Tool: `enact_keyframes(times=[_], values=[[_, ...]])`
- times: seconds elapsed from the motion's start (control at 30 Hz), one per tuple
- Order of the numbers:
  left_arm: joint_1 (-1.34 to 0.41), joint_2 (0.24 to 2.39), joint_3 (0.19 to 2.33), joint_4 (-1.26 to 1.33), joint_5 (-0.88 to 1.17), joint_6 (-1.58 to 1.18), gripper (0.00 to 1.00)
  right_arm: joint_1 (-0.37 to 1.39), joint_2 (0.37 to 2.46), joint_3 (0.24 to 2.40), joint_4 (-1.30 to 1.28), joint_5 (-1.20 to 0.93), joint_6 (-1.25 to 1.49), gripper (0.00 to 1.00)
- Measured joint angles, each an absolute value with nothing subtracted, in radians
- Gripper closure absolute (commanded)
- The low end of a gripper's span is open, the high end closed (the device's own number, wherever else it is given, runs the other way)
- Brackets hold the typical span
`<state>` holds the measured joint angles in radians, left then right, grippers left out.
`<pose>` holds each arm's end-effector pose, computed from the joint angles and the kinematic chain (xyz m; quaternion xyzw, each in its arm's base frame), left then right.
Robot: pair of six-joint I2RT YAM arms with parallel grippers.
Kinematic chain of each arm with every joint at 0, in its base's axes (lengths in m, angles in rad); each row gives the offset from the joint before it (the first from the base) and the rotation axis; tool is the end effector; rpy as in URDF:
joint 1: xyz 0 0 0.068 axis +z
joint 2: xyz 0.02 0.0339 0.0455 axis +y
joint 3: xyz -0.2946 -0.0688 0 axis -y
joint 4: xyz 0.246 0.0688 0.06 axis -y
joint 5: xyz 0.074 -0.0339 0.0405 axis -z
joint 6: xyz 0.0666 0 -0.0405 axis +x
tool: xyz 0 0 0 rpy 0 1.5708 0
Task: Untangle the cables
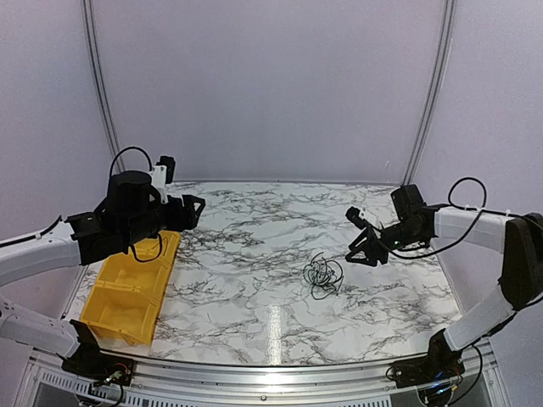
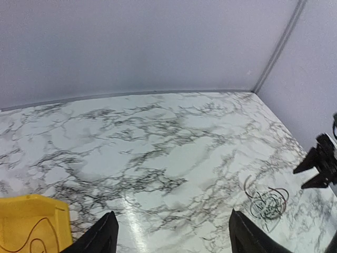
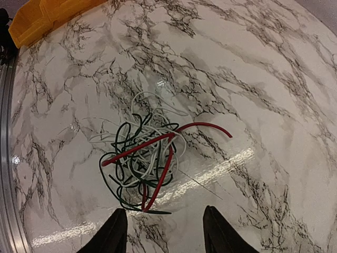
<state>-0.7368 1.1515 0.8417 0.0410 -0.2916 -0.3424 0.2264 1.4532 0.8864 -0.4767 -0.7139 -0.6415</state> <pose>0.2243 -0.1776 0.3281 0.0679 0.7890 -0.2089 0.5737 0.2706 0.1071 0.2171 -0.4630 0.7825 0.2798 0.3085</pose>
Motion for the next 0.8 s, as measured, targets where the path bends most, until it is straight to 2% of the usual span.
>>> enact_keyframes(times=[0.37,0.67,0.8], values=[[-1.070,1.503,1.036,0.056,-0.244,-0.392,0.33,0.279,1.549,0.901,-0.448,-0.712,-0.559,0.62],[-1.164,1.806,1.256,0.047,-0.244,-0.459,0.33,0.282,1.601,0.901,-0.435,-0.709,-0.538,0.71],[-1.179,1.894,1.339,0.050,-0.244,-0.493,0.30,0.282,1.620,0.901,-0.434,-0.708,-0.535,0.83]])
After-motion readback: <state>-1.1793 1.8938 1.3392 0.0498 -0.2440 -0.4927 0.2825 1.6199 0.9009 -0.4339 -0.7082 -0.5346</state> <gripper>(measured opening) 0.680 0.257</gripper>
